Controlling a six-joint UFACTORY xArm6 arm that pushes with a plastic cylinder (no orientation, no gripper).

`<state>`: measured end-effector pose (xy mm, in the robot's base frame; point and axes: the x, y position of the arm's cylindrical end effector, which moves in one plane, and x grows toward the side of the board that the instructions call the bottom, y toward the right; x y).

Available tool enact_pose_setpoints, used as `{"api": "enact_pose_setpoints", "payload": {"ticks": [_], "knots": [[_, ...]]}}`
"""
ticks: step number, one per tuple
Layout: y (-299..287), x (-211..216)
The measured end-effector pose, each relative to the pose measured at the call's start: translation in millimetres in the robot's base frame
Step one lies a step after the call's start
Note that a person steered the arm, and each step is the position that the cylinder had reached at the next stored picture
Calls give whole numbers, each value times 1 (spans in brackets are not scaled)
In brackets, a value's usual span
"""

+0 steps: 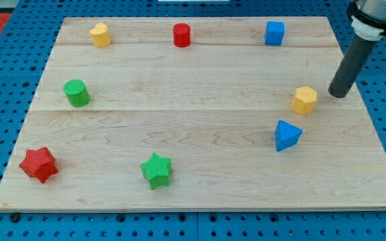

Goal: Point your arm to yellow hexagon

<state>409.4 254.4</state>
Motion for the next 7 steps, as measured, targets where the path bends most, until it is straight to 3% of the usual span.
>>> {"api": "enact_pose_setpoints", "payload": {"ticks": [5,7], "knots": [[13,-4],[-26,30]]}}
